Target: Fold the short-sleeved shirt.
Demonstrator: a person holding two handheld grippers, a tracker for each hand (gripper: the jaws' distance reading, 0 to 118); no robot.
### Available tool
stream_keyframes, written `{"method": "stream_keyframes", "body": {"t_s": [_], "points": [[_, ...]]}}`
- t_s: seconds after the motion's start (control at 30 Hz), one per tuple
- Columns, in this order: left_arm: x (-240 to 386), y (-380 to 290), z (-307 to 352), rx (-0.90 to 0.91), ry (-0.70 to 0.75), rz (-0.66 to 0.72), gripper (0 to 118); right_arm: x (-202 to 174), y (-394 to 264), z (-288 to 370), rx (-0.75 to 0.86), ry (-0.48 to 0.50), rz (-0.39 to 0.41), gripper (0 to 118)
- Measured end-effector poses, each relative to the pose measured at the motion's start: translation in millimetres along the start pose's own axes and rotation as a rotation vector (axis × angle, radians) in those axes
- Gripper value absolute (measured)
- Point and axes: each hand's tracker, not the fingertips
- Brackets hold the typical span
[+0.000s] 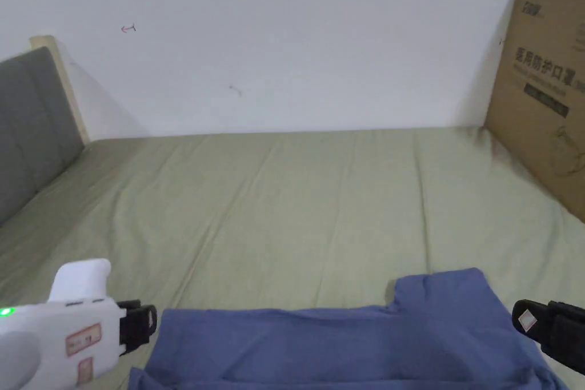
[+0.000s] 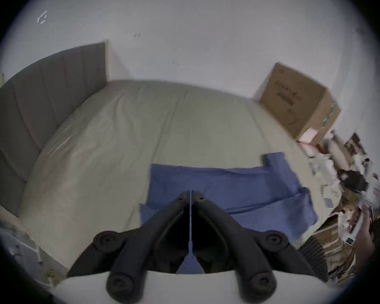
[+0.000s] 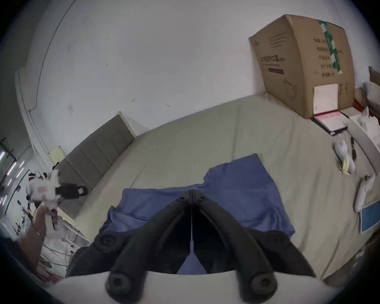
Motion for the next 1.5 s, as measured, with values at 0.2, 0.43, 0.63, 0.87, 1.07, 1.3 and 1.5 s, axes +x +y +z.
{"method": "stream_keyframes", "body": {"t_s": [0.2, 0.43, 0.63, 0.87, 1.07, 1.3, 1.5], "points": [[-42, 53, -102, -0.168, -0.092, -0.020, 30, 13, 12, -32, -0.066, -0.023, 0.002, 0], [-48, 41, -211, -0.318, 0.051, -0.063, 113, 34, 0, -46, -0.136, -0.051, -0.077, 0], [-62, 21, -259, -0.384, 0.105, -0.046, 108, 42, -11, -54, -0.211, -0.077, -0.086, 0], [-38, 11, -214, -0.194, 0.056, -0.098, 25, 52, -17, -67, -0.220, -0.082, -0.124, 0], [-11, 17, -167, -0.101, -0.016, -0.203, 3, 67, -14, -90, -0.170, -0.090, -0.148, 0], [-21, 33, -118, -0.023, -0.080, -0.116, 3, 122, 47, -169, -0.239, -0.228, -0.021, 11], [-23, 35, -101, -0.028, -0.106, -0.067, 3, 158, 76, -259, -0.411, -0.347, 0.011, 117]]}}
